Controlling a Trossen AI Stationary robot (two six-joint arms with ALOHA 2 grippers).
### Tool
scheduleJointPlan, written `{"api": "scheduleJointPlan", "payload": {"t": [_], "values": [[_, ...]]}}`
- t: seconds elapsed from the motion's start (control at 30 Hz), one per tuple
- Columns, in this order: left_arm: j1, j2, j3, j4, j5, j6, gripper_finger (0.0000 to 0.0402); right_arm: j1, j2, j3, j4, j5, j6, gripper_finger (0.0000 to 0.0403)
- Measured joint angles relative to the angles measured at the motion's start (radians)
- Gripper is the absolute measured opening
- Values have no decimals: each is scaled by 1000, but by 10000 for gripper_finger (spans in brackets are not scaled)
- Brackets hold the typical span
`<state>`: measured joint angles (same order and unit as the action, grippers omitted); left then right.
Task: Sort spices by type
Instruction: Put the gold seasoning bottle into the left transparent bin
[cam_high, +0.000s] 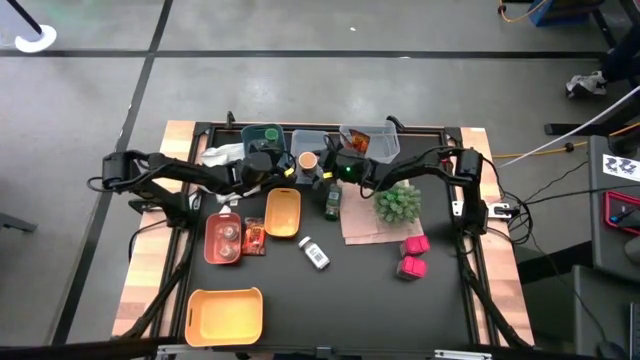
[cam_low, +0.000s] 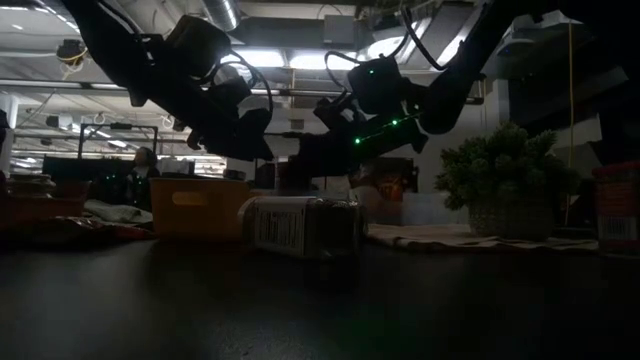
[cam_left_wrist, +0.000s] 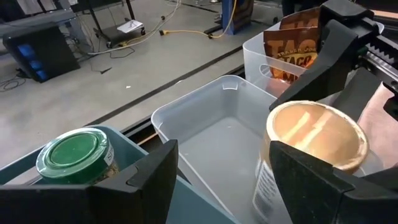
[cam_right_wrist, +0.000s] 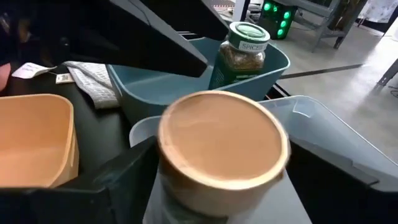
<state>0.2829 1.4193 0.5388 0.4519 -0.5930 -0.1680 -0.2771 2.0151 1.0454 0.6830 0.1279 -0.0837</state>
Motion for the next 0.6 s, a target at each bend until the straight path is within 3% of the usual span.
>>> {"api": "scheduleJointPlan", "payload": {"t": [0.43,0.6], "values": [[0,-7,0,0,-2,1,237,0,0,6,-15,-6,2,335],[0,-8,0,0,-2,0,237,0,-2,67,-146,-8,6,335]]}}
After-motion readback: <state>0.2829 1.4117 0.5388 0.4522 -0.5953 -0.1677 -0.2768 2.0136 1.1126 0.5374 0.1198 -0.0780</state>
